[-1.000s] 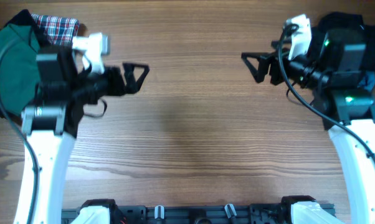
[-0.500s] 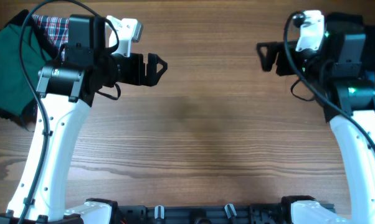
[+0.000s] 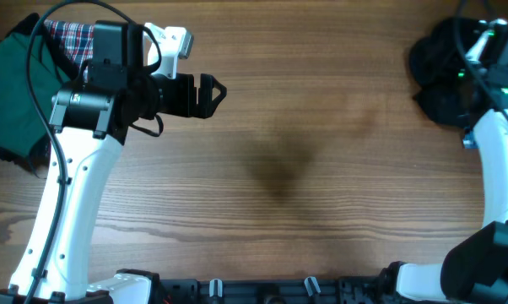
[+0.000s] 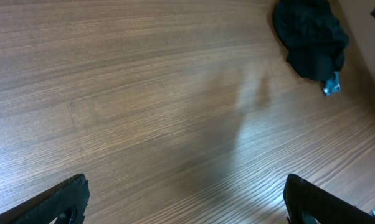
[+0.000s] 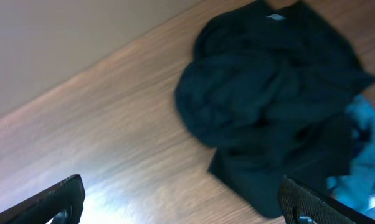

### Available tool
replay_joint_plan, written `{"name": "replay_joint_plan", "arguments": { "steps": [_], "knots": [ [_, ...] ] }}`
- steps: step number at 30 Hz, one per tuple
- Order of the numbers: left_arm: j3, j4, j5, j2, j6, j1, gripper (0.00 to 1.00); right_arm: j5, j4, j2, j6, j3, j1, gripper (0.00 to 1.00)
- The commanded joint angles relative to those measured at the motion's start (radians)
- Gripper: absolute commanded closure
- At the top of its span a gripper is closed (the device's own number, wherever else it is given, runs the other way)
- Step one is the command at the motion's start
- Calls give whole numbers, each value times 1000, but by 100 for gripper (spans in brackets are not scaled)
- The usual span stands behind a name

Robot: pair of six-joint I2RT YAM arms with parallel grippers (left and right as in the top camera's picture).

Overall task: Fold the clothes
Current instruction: 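Reach the right gripper to the black shirt at the right, then grasp the black shirt with the right gripper and drag it left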

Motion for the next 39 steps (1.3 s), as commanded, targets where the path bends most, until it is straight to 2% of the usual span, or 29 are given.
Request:
{"name": "replay_joint_plan", "arguments": {
  "steps": [1, 7, 8, 14, 19, 20, 22, 24, 25, 26, 27, 32, 35, 38, 39],
  "knots": [
    [17, 0, -5, 6, 19, -5, 0, -16, 50, 57, 26, 15, -40, 1],
    [17, -17, -13, 6, 19, -4, 0, 31, 64, 175, 117, 15, -80, 1],
    [17, -17, -13, 6, 19, -4, 0, 27, 65, 193, 130, 15, -92, 5],
    [17, -16, -47, 6, 19, -4, 0, 16, 113, 235, 127, 15, -109, 7],
    [17, -16, -53, 6, 19, -4, 0, 2, 138, 297, 127, 15, -108, 16],
    [17, -16, -53, 6, 19, -4, 0, 2, 135, 306, 126, 15, -108, 20],
    [17, -13, -60, 6, 19, -4, 0, 2, 129, 315, 122, 15, -108, 37],
    [17, -12, -60, 6, 19, -4, 0, 2, 130, 315, 115, 15, -108, 58],
    [17, -12, -60, 6, 19, -4, 0, 2, 130, 314, 115, 15, -108, 64],
    [17, -12, -60, 6, 19, -4, 0, 1, 125, 314, 116, 15, -108, 84],
    [17, -12, -61, 6, 19, -4, 0, -6, 119, 311, 116, 15, -108, 96],
    [17, -8, -72, 6, 19, -4, 0, -76, 124, 242, 82, 17, -78, 96],
    [17, 0, -71, 6, 19, -5, 0, -125, 132, 165, 12, 30, -30, 96],
    [17, 4, -71, 6, 19, -5, 0, -192, 173, 42, -128, 47, 79, 96],
    [17, 3, -71, 6, 19, -5, 0, -199, 191, 11, -135, 47, 110, 96]
  ]
}}
